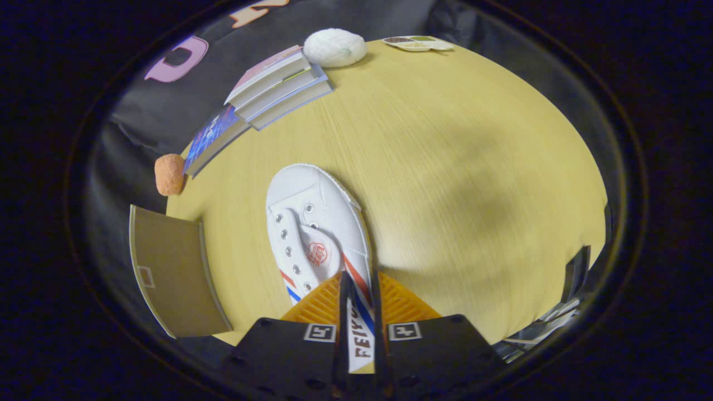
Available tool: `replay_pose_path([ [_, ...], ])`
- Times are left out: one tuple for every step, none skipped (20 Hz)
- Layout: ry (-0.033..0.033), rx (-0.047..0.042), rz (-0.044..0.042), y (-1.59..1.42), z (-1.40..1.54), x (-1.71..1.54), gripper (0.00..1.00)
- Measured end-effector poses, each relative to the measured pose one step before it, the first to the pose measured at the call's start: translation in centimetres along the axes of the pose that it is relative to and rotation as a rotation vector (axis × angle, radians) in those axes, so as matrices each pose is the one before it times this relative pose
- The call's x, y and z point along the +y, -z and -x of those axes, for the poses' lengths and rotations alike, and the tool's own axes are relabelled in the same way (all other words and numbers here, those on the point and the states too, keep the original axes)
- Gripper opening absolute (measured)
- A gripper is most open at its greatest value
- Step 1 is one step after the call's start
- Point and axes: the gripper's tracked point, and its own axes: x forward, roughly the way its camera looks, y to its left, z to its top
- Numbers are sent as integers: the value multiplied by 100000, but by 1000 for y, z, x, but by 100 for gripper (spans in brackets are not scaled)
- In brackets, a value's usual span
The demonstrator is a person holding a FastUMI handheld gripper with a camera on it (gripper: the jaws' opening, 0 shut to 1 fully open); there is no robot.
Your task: Open the storage box then place both shoes into the box .Put the left shoe in first, then the right shoe, with the right side of both shoes facing outward in a uniform manner.
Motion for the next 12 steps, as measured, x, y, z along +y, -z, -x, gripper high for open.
replay_pose_path([
  [-542, -68, 1187, -118, -176, -58, 6],
  [-897, -347, -162, 144, 248, 28, 6],
  [-1293, 5, -2467, -113, 39, 158, 6],
  [-2228, 974, -3128, 394, 301, 290, 4],
  [-2154, 264, -3521, 161, 233, 336, 3],
  [-1905, 209, -2469, 248, 151, 316, 3],
  [-2060, 338, -1781, 259, 261, 493, 3],
  [-2301, 598, -1687, 306, 312, 638, 3],
  [-2197, 522, -1418, 217, 241, 752, 3],
  [-1907, 909, -1154, 316, 279, 714, 3],
  [-2474, 38, -1138, 165, 211, 982, 3],
  [-2501, 766, -734, 315, 126, 1022, 3],
])
